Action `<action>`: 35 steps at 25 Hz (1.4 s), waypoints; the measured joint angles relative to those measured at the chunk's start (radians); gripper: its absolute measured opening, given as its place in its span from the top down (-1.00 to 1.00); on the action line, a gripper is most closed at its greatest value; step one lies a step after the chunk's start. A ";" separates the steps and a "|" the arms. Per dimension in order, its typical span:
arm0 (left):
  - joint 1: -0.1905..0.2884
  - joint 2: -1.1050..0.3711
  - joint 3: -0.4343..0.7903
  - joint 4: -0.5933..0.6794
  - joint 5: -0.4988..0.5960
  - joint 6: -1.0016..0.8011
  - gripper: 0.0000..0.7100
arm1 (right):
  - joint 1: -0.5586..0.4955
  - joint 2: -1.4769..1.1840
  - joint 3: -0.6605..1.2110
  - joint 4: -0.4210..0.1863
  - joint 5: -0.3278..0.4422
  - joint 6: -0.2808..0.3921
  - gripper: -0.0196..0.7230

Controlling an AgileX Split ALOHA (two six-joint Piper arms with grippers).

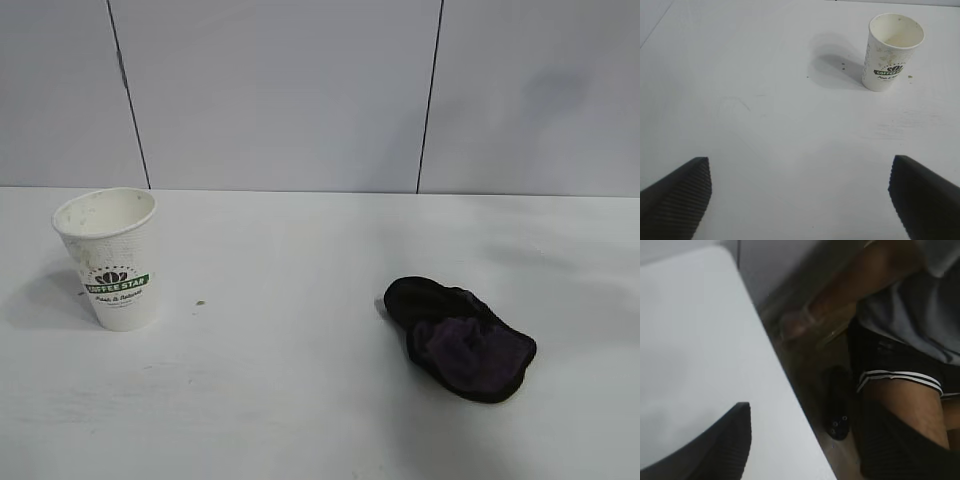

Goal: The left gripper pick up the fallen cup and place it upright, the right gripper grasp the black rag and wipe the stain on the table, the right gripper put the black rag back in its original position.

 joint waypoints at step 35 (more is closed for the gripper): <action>0.000 0.000 0.000 0.000 0.000 0.000 -0.96 | 0.278 -1.112 0.921 0.443 0.071 -0.285 -0.21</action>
